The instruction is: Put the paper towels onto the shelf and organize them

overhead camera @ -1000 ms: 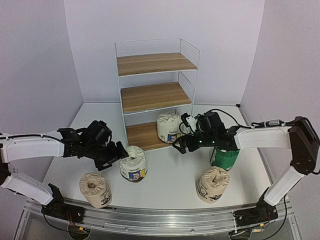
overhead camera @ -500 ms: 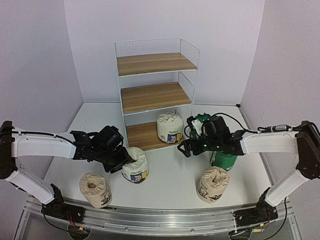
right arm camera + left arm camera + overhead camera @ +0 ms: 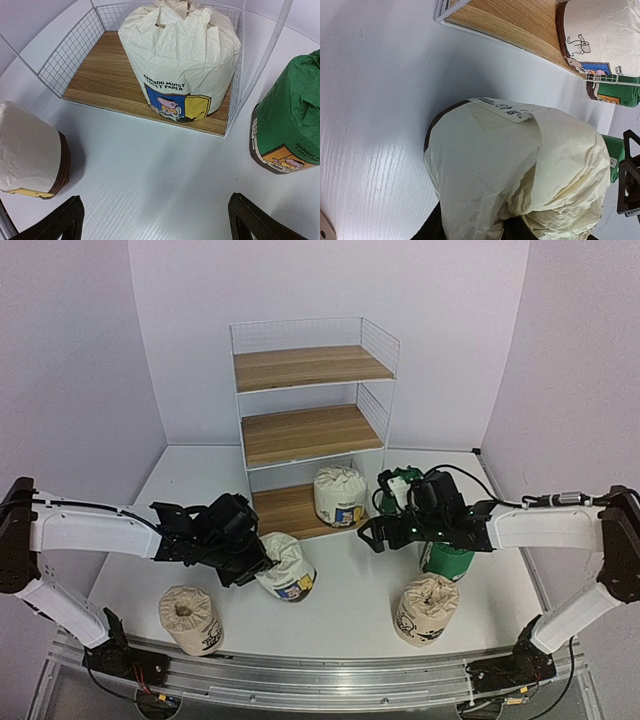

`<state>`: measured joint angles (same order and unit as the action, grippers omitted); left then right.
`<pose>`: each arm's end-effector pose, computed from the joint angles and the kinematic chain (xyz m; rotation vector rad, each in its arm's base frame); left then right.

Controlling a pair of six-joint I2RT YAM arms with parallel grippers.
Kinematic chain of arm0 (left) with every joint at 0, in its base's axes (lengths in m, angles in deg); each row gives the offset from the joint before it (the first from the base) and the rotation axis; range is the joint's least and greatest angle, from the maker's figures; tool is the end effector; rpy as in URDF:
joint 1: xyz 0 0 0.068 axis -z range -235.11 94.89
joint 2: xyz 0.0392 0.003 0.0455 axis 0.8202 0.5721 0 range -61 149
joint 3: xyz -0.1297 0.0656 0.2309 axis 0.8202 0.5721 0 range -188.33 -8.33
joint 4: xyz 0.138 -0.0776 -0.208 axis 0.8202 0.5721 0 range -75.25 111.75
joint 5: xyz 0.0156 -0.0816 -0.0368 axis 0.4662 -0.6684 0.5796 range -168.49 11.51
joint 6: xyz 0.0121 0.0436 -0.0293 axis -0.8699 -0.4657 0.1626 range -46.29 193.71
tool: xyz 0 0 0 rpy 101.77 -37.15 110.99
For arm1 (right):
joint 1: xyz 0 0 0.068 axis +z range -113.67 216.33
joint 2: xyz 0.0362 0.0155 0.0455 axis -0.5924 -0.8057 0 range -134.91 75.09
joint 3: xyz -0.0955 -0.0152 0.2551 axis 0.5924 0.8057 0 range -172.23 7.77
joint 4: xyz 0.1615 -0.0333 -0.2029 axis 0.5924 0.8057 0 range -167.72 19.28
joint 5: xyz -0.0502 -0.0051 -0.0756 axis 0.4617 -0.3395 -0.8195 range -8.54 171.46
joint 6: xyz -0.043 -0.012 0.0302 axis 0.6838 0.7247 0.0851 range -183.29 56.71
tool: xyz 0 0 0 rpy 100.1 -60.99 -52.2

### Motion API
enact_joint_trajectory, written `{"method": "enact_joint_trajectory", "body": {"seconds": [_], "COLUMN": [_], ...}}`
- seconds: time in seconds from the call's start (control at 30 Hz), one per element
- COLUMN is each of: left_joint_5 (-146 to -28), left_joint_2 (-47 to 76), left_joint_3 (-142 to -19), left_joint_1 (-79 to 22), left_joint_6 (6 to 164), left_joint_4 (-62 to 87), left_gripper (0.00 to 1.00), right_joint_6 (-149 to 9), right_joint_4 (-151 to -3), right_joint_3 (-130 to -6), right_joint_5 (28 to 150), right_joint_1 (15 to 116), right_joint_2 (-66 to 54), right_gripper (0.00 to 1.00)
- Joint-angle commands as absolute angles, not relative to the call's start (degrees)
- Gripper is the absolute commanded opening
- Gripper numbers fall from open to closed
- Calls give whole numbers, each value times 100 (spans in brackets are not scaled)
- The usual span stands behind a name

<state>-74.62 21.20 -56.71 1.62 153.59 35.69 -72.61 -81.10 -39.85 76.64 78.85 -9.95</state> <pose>0.1578 -0.2363 0.1992 -0.5806 2.6874 -0.7770 0.2369 0.2134 0.2141 -0.5799 2.1160 0.4265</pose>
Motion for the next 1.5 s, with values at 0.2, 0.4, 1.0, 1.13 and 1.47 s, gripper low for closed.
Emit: {"method": "enact_joint_trajectory", "body": {"seconds": [0.2,0.4,1.0,1.13,1.47], "left_joint_5": [-6461,-5819,-5144,-5420,-6107], "left_joint_2": [2885,3502,4196,4163,3855], "left_joint_3": [-7281,-8157,-8617,-8712,-8528], "left_joint_1": [211,211,212,211,212], "left_joint_6": [15325,15321,15240,15484,15942], "left_joint_4": [4147,4739,4400,4754,4892], "left_gripper": [30,31,31,31,31], "right_joint_6": [-7359,-7345,-7058,-6624,-5233], "right_joint_4": [-8173,-8176,-8424,-8618,-8643], "right_joint_3": [-3942,-3897,-3677,-3561,-3880], "right_joint_5": [7599,7472,8064,9584,9106], "right_joint_1": [7903,7898,7900,8008,8986], "right_joint_2": [-717,-625,-485,-187,-631], "right_gripper": [97,97,96,93,97]}}
